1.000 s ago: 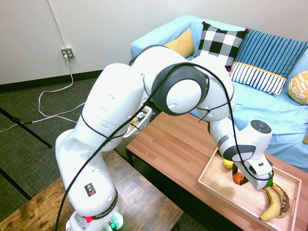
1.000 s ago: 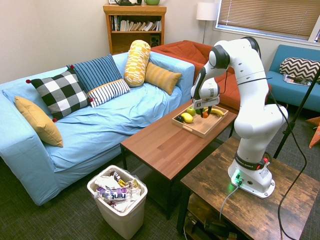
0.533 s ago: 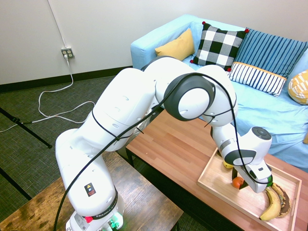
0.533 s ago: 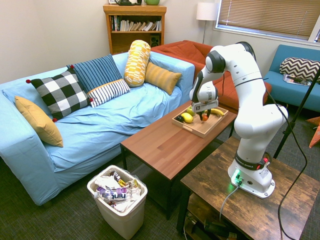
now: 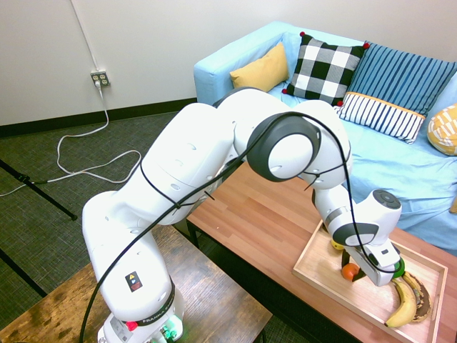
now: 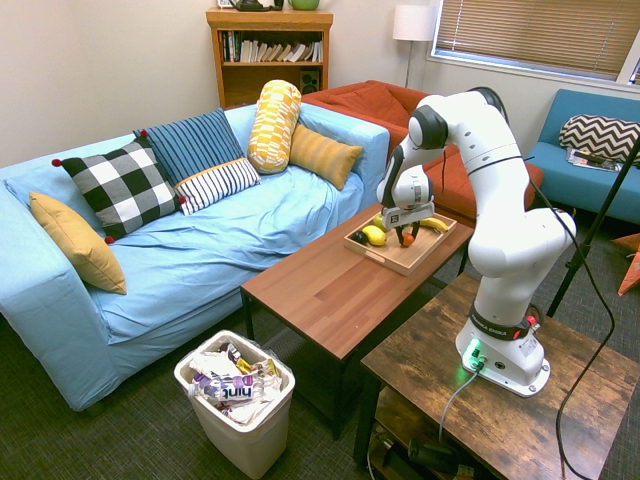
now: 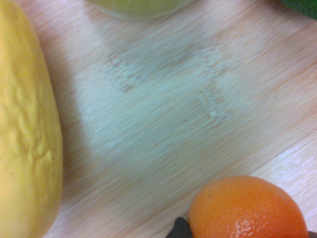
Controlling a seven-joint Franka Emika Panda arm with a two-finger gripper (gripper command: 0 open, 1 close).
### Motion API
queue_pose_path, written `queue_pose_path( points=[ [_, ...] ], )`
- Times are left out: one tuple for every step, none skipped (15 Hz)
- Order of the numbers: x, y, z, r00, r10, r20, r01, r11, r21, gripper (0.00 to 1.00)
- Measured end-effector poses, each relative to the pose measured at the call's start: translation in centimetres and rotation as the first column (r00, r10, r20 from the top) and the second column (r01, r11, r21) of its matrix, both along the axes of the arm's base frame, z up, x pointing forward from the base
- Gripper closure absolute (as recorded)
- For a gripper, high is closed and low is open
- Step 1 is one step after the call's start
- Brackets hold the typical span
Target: Put the tangerine in the tray
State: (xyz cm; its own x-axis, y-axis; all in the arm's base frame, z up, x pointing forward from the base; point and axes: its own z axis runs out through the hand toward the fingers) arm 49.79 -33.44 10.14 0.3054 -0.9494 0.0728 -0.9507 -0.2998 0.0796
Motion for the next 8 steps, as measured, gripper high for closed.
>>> queue_pose_path(
  points=[
    [0.04,-0.02,-0.08,1.0,0.0,-0.001,0.0,1.0,0.004,0.0],
    [0.11,-0.07,-0.1,1.0,0.0,-0.003,0.0,1.0,0.008,0.0],
    [0.17,-0.1,-0.1,1.0,0.0,-0.004,0.0,1.0,0.009,0.0],
    [0.24,-0.12,-0.09,1.0,0.0,-0.004,0.0,1.0,0.01,0.0],
    [0.34,-0.12,-0.06,1.0,0.0,-0.004,0.0,1.0,0.011,0.0],
    [0.53,-0.07,0.0,1.0,0.003,-0.002,-0.003,1.0,0.012,0.0],
    [0.79,0.02,0.11,1.0,0.008,0.001,-0.008,1.0,0.013,0.0],
    [1.0,0.12,0.21,1.0,0.012,0.003,-0.012,1.0,0.013,0.0]
  ],
)
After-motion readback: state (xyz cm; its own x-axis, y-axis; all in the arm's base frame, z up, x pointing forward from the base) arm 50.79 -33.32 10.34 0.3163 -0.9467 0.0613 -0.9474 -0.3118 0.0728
